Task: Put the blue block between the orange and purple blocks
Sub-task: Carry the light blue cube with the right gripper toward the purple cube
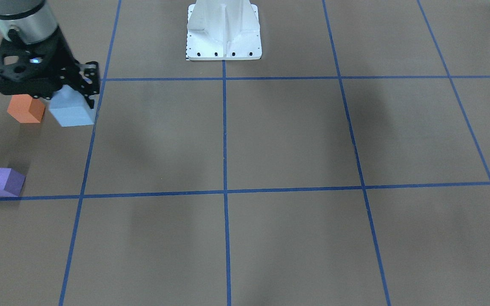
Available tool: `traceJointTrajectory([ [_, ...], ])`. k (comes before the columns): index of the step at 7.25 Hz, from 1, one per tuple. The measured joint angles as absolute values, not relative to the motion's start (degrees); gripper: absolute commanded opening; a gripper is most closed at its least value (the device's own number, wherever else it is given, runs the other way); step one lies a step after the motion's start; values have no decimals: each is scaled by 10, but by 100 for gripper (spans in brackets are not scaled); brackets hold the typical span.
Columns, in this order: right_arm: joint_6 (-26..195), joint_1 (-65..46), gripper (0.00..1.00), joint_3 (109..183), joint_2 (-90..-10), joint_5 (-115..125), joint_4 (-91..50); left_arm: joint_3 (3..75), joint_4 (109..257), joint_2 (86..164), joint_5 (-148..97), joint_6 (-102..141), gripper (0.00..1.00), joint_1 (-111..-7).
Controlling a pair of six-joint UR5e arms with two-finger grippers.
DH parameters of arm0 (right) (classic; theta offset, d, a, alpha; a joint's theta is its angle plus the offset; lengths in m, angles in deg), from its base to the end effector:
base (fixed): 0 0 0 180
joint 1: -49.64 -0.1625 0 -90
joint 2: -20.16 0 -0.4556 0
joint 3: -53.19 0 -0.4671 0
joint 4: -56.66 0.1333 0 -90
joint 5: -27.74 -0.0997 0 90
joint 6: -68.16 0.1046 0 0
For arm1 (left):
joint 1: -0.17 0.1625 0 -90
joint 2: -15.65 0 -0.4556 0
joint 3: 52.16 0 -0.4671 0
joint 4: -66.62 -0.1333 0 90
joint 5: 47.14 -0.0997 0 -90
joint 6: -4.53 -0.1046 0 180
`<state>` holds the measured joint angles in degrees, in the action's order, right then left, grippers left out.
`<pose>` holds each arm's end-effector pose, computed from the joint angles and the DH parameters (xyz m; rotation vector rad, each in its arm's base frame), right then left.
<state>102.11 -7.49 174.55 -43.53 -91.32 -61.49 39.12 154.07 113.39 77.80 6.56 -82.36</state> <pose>-0.2474 -0.5349 0.2067 0.1477 -0.6913 -0.1126 0.0093 -0.6356 0.6147 0.0586 0.6165 0.1263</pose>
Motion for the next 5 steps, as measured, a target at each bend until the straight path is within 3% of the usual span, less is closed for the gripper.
traceJointTrajectory([
  [2,909,-129,0,1746,-522,-923,-589,389,1539,1126,810,27,100,-836],
  [5,907,-146,0,1684,-656,-946,-389,392,1541,1114,818,21,100,-838],
])
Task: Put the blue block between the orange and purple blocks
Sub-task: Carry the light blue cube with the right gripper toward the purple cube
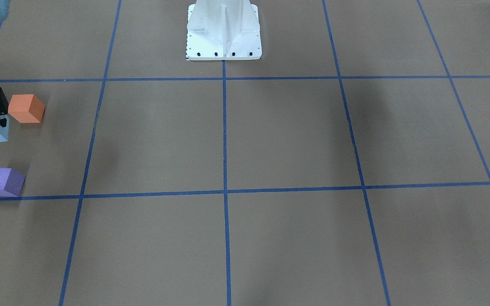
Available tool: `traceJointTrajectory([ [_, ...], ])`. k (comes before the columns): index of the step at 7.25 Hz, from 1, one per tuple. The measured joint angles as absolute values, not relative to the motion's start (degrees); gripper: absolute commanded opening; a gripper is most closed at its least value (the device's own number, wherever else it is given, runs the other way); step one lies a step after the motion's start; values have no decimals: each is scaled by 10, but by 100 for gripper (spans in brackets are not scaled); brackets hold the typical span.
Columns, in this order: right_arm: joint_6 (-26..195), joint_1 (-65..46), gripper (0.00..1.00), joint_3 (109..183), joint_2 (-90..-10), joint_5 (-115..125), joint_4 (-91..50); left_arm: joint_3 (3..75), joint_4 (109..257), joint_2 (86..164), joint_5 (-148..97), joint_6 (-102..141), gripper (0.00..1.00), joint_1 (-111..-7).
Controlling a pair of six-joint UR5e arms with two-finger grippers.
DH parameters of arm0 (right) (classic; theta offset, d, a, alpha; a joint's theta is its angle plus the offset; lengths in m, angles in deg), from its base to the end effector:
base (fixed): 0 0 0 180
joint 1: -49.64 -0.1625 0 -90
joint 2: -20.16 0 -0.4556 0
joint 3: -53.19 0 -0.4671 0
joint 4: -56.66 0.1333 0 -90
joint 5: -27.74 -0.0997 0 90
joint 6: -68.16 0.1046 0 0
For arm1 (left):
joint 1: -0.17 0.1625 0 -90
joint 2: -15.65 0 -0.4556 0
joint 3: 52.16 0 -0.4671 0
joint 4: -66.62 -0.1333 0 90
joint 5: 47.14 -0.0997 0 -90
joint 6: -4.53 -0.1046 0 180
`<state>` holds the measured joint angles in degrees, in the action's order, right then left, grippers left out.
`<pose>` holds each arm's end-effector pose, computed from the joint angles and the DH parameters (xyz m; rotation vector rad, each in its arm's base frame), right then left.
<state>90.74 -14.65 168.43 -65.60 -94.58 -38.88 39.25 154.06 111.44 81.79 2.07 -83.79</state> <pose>-0.1764 -0.5447 0.4273 0.1438 -0.6739 -0.1703 -0.0025 -0.6190 0.6303 0.0567 0.6820 0.1700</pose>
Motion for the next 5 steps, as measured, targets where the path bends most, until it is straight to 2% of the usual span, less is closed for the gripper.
traceJointTrajectory([
  [2,989,-147,0,1621,-722,-955,-218,393,1541,1115,818,21,100,-837],
  [5,1053,-140,0,1558,-729,-971,-150,393,1543,1118,817,21,100,-837],
])
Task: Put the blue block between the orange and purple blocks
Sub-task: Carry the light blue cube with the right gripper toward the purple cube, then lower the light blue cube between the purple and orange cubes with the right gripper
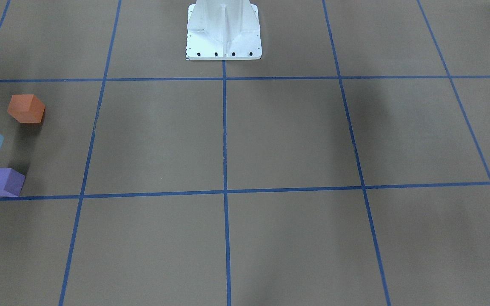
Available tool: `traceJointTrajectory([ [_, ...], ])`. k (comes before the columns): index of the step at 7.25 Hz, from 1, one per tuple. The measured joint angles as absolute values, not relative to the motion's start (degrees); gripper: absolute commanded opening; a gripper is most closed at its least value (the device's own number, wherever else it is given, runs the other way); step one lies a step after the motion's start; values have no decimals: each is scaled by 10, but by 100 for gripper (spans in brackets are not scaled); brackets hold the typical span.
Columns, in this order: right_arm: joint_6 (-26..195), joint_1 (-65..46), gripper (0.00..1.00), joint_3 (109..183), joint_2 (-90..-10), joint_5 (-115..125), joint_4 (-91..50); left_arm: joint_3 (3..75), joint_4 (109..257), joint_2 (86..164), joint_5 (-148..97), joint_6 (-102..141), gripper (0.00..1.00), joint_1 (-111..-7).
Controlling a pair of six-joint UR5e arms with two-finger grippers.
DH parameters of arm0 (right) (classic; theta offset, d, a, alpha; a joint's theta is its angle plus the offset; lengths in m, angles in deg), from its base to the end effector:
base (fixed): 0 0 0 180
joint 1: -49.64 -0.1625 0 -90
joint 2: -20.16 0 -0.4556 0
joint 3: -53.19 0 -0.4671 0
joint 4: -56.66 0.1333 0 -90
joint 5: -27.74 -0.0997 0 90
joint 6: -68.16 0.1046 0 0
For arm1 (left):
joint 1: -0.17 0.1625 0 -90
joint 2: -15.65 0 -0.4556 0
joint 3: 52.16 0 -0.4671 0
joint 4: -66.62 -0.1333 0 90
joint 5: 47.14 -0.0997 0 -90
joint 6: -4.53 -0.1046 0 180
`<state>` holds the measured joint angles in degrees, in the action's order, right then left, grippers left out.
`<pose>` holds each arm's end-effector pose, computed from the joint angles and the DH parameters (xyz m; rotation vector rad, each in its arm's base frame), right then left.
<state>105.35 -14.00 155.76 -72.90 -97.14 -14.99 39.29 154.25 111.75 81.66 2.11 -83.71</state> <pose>-0.1848 -0.5385 0.5695 0.0862 -0.7545 0.0319 -0.0015 -0.6218 0.6263 0.0651 0.6800 0.1738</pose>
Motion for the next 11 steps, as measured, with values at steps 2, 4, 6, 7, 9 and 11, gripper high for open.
traceJointTrajectory([
  [2,1057,-116,0,1529,-715,-975,-149,393,1543,1119,816,21,100,-837],
  [4,1059,-91,0,1514,-710,-975,-150,392,1544,1120,815,21,100,-837],
  [6,1060,-78,0,1506,-711,-976,-152,392,1544,1120,813,21,100,-837],
  [7,1066,-71,0,1501,-711,-976,-151,392,1544,1121,813,22,100,-836],
  [9,1091,-57,0,1494,-712,-977,-148,392,1544,1121,812,21,100,-836],
  [11,1098,-53,0,1493,-714,-977,-147,392,1544,1121,812,21,100,-836],
])
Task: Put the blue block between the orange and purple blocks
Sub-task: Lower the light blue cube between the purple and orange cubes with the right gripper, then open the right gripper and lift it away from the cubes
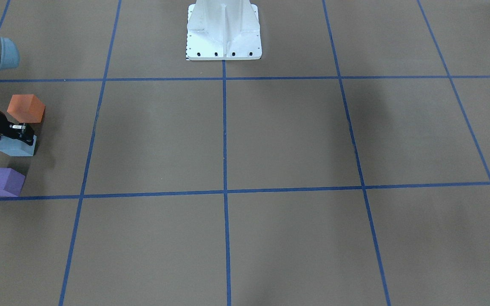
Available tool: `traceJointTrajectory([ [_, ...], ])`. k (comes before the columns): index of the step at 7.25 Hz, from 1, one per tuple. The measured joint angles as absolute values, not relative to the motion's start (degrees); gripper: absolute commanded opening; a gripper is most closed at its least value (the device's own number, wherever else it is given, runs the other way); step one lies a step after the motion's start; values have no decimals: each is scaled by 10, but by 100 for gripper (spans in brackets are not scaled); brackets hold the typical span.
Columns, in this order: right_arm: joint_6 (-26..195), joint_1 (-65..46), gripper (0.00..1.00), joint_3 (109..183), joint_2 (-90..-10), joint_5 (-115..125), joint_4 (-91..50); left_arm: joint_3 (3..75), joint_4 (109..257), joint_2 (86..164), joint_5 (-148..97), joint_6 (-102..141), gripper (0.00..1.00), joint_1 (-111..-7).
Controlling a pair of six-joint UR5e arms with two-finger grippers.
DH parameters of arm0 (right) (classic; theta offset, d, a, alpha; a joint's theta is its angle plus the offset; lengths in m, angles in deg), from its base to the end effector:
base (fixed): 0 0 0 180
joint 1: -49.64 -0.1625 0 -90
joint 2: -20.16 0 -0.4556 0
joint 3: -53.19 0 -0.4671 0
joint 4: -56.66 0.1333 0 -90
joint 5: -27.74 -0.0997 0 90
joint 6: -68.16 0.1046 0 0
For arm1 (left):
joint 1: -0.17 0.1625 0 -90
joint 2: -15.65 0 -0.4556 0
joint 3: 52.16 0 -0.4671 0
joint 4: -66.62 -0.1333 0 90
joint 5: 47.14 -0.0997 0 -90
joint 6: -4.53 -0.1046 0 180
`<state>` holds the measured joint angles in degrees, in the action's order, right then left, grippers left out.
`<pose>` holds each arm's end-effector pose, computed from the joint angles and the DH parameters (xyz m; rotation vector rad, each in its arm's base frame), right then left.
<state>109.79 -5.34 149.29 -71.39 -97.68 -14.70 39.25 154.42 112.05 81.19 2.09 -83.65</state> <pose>-0.2725 -0.5155 0.6200 -0.0707 -0.7207 -0.0148 -0.0012 -0.6246 0.6237 0.0725 0.6721 0.1774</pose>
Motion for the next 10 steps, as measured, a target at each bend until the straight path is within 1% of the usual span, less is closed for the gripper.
traceJointTrajectory([
  [1,1098,-53,0,1493,-716,-977,-146,392,1544,1120,812,21,100,-836],
  [2,1097,-53,60,1493,-717,-977,-146,392,1545,1120,812,21,100,-836],
  [3,1095,-53,100,1493,-717,-975,-145,392,1545,1120,812,22,100,-836],
  [8,1092,-54,100,1494,-719,-969,-144,392,1545,1121,812,22,100,-836],
  [10,1091,-61,100,1513,-720,-969,-144,392,1545,1121,812,22,100,-836],
])
